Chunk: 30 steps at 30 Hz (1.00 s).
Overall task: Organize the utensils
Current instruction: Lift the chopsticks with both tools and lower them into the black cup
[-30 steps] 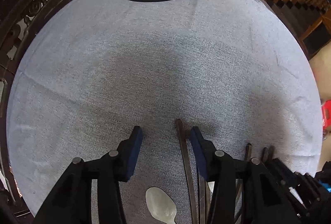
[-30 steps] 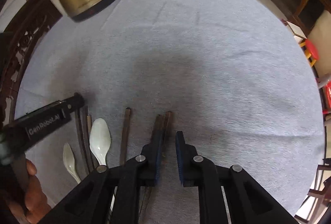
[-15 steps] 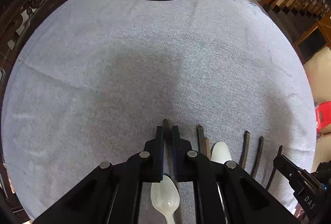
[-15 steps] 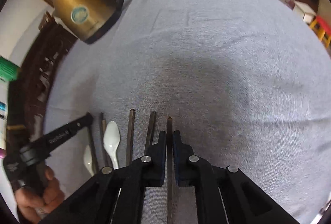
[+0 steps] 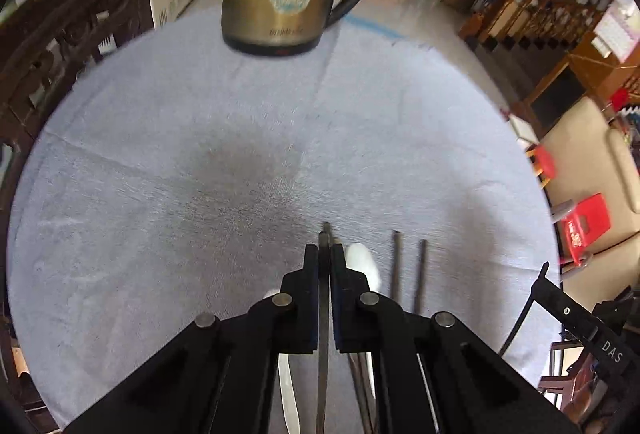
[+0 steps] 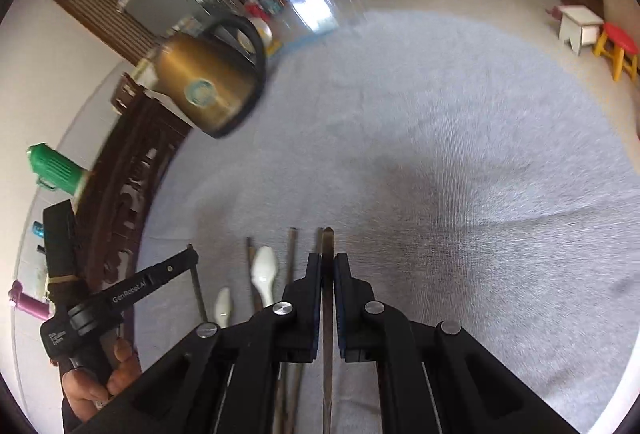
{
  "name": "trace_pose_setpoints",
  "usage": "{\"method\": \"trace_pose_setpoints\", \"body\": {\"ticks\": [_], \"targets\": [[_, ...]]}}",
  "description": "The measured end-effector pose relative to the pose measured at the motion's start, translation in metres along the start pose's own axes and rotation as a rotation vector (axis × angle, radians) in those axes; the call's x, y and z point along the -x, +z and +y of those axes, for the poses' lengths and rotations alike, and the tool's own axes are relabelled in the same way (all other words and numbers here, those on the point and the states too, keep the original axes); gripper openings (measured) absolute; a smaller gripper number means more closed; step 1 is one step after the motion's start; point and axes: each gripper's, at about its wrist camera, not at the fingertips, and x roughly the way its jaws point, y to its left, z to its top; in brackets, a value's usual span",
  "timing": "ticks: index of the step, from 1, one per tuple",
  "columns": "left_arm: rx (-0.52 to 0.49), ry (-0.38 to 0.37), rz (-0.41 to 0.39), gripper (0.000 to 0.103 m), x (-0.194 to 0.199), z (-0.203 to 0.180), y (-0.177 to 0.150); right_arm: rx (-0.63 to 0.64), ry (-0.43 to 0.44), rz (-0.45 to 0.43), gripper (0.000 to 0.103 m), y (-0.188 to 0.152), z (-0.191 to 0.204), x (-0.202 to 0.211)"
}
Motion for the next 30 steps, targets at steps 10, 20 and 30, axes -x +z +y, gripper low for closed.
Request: {"method": "trace_pose_setpoints", "body": {"ticks": [10, 20, 30], "targets": [[-0.063, -0.049, -0.264, 0.005, 0.118, -0.032, -0.030, 0.089, -0.030, -0.251, 0.007, -0.048, 0.033, 0.100], [-0.095, -0.053, -0.474, 0.005, 0.198, -0.029, -0.085, 0.173, -0.062, -0.491, 0.007, -0.104, 0.071, 0.172], [-0.110, -0.109, -0.690, 0.005, 0.288, -0.031, -0.124, 0.262, -0.011, -0.701, 0.007, -0.145, 0.108, 0.253]]}}
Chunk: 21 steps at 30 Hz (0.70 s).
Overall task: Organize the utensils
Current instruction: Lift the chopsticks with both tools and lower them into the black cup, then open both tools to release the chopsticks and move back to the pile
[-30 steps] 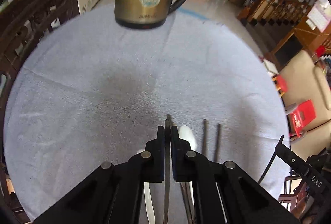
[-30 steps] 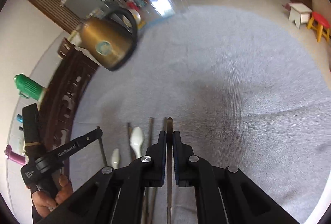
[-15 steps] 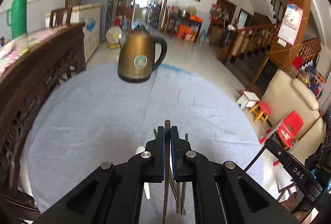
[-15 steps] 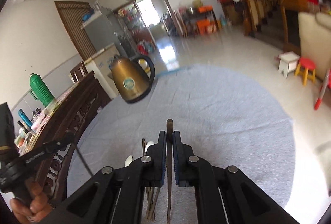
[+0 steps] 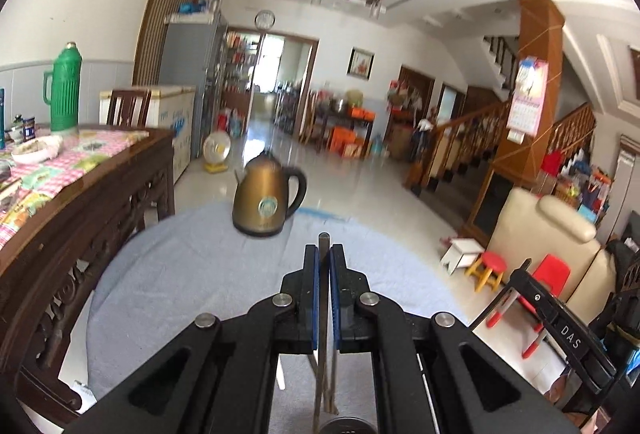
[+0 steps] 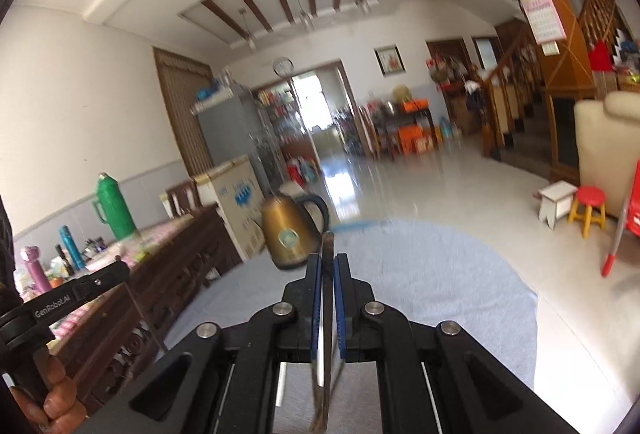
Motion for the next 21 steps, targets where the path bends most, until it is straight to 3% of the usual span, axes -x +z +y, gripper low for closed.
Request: {"method": "trace_pose_setpoints", "body": {"ticks": [4, 9, 21], "targets": [[0.011, -0.022, -0.055, 0.005, 0.026, -0.003, 0.005, 0.008, 0.068, -0.054, 0.007, 0.009, 0.017, 0.031], [0.022, -0.035, -0.059, 0.005, 0.034, -0.002, 0.000, 0.036, 0.131, -0.022, 0.007, 0.001, 0.036, 0.042], [0.056, 0.010, 0.150, 0.005, -0.022, 0.011, -0.054, 0.078, 0.089, 0.200, 0.007, -0.060, 0.036, 0.009]]}}
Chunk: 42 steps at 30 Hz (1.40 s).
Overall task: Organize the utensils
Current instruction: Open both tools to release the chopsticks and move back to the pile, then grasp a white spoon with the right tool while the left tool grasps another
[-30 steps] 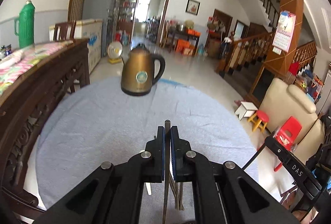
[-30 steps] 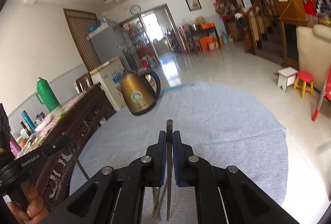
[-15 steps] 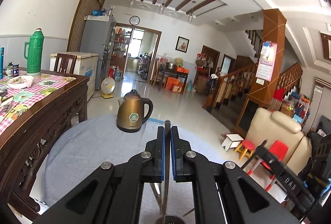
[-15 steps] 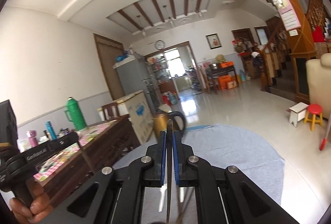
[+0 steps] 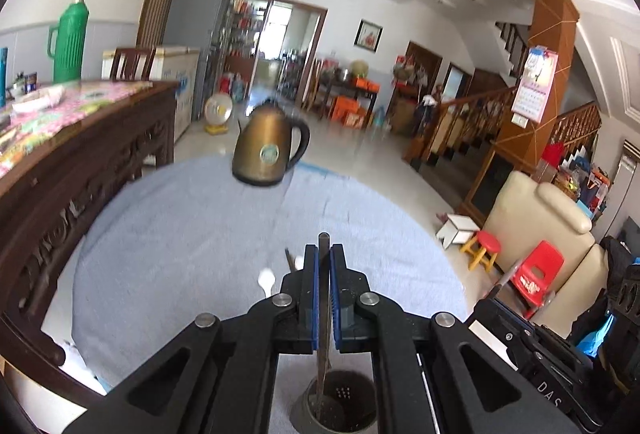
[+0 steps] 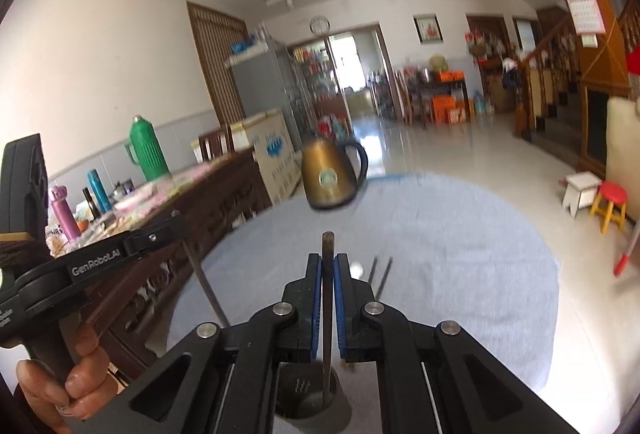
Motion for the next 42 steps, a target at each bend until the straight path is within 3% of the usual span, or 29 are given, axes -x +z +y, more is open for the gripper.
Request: {"method": "trace_pose_setpoints", "body": {"ticks": [6, 7, 8, 9, 10, 11, 12, 18, 23, 26, 34, 42], "targets": [[-0.007, -0.009, 0.069, 0.005, -0.016, 0.001, -0.012, -0.059, 0.015, 0.087, 0.008, -0.016, -0.020, -0.018], [-0.010, -0.007, 0.075, 0.008, -0.016, 0.001, -0.013, -0.069, 0.021, 0.098, 0.009, -0.018, -0.021, -0.019], [-0.012, -0.012, 0.083, 0.018, -0.016, 0.001, -0.014, -0.084, 0.031, 0.111, 0.013, -0.019, -0.024, -0.021], [-0.014, -0.014, 0.083, 0.025, -0.015, 0.002, -0.013, -0.097, 0.035, 0.116, 0.027, -0.020, -0.027, -0.021], [-0.012, -0.013, 0.077, 0.045, -0.013, 0.002, -0.014, -0.113, 0.039, 0.117, 0.037, -0.021, -0.030, -0.020], [-0.013, 0.000, 0.054, 0.058, -0.008, 0.002, -0.014, -0.133, 0.044, 0.111, 0.063, -0.021, -0.034, -0.018], [-0.015, 0.009, 0.038, 0.059, -0.005, 0.003, -0.013, -0.151, 0.047, 0.089, 0.067, -0.021, -0.038, -0.015], [-0.020, 0.072, -0.005, 0.059, 0.005, 0.016, -0.012, -0.186, -0.016, -0.022, 0.065, -0.017, -0.053, 0.001], [0.046, 0.118, 0.018, 0.060, -0.001, 0.042, -0.016, -0.232, -0.050, -0.015, 0.064, -0.019, -0.069, 0.001], [0.073, 0.154, 0.046, 0.060, -0.009, 0.055, -0.020, -0.242, -0.064, 0.001, 0.058, -0.021, -0.076, -0.002], [0.099, 0.211, 0.149, 0.059, -0.044, 0.079, -0.037, -0.287, -0.017, 0.103, 0.049, -0.030, -0.095, -0.027], [0.135, 0.193, 0.321, 0.059, -0.112, 0.106, -0.056, -0.351, 0.185, 0.310, 0.048, -0.034, -0.129, -0.117]]}}
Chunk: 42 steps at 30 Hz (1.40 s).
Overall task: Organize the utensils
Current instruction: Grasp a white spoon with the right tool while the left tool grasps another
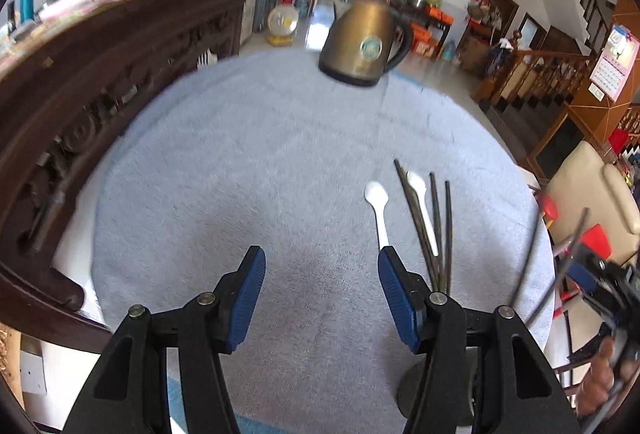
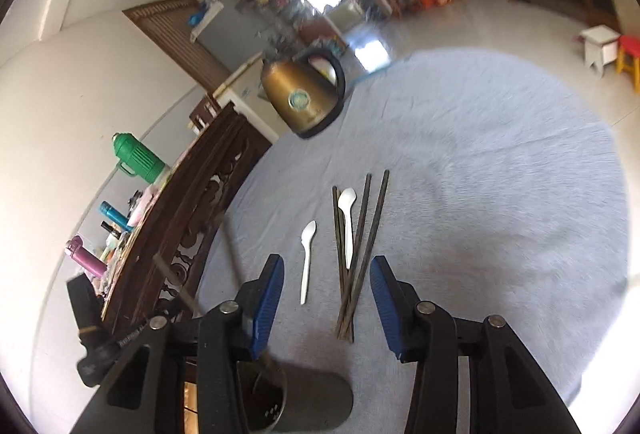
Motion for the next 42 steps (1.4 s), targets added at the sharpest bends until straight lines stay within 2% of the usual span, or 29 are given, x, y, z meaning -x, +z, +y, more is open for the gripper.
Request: {"method": "trace_pose_setpoints", "body": {"ticks": [2, 6, 8, 9, 15, 18, 22, 24, 28, 29, 32, 36, 37, 38, 42], "targets": [[-0.004, -0.018, 0.038, 0.059, -0.020, 0.001, 0.006, -0.002, 0.041, 0.072, 0.048, 0.014, -0.005, -0.027], [-0.022, -0.024, 0.093, 0.059, -0.058, 0.001, 0.019, -0.021, 0.068, 0.184, 0.048, 0.040, -0.007, -0.093], [-0.041, -0.029, 0.124, 0.048, -0.077, -0.002, 0.026, -0.044, 0.077, 0.241, 0.045, 0.048, -0.007, -0.129], [-0.049, -0.034, 0.141, 0.046, -0.085, -0.005, 0.029, -0.056, 0.073, 0.263, 0.044, 0.051, -0.007, -0.143], [-0.099, -0.061, 0.179, 0.045, -0.111, -0.022, 0.046, -0.049, -0.005, 0.318, 0.043, 0.070, -0.004, -0.214], [-0.123, -0.065, 0.202, 0.045, -0.124, -0.029, 0.050, -0.018, -0.085, 0.344, 0.044, 0.077, -0.002, -0.237], [-0.148, -0.078, 0.231, 0.045, -0.140, -0.038, 0.053, 0.013, -0.165, 0.403, 0.044, 0.083, -0.002, -0.259], [-0.162, -0.079, 0.238, 0.045, -0.149, -0.042, 0.053, 0.024, -0.165, 0.421, 0.044, 0.082, -0.001, -0.268], [-0.171, -0.082, 0.251, 0.046, -0.162, -0.052, 0.056, 0.119, -0.217, 0.434, 0.044, 0.081, 0.011, -0.281], [-0.172, -0.089, 0.254, 0.046, -0.166, -0.055, 0.057, 0.142, -0.226, 0.440, 0.042, 0.081, 0.014, -0.284], [-0.180, -0.094, 0.263, 0.046, -0.176, -0.064, 0.059, 0.225, -0.265, 0.455, 0.029, 0.080, 0.022, -0.289], [-0.173, -0.103, 0.283, 0.046, -0.192, -0.072, 0.059, 0.221, -0.240, 0.444, 0.028, 0.080, 0.019, -0.292], [-0.172, -0.098, 0.273, 0.043, -0.193, -0.073, 0.058, 0.214, -0.227, 0.436, 0.028, 0.080, 0.016, -0.289], [-0.176, -0.090, 0.261, 0.030, -0.192, -0.074, 0.058, 0.199, -0.212, 0.421, 0.028, 0.081, 0.013, -0.285], [-0.157, -0.081, 0.253, 0.030, -0.189, -0.071, 0.059, 0.114, -0.136, 0.344, 0.028, 0.086, -0.010, -0.255]]}}
